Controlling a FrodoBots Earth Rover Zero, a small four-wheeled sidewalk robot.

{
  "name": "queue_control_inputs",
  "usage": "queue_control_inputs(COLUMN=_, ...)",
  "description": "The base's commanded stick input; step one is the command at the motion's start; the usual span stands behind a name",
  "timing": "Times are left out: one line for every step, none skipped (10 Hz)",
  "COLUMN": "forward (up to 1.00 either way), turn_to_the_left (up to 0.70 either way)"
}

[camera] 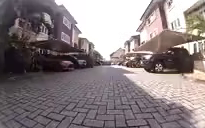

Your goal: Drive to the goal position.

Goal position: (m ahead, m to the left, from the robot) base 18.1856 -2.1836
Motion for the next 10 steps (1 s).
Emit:
queue_control_inputs(forward=0.69, turn_to_the_left=0.03)
queue_control_inputs(forward=0.69, turn_to_the_left=0.03)
queue_control_inputs(forward=0.69, turn_to_the_left=0.03)
queue_control_inputs(forward=0.69, turn_to_the_left=0.03)
queue_control_inputs(forward=0.69, turn_to_the_left=0.03)
queue_control_inputs(forward=0.69, turn_to_the_left=0.03)
queue_control_inputs(forward=0.69, turn_to_the_left=0.03)
queue_control_inputs(forward=0.69, turn_to_the_left=0.03)
queue_control_inputs(forward=0.69, turn_to_the_left=0.03)
queue_control_inputs(forward=0.69, turn_to_the_left=0.03)
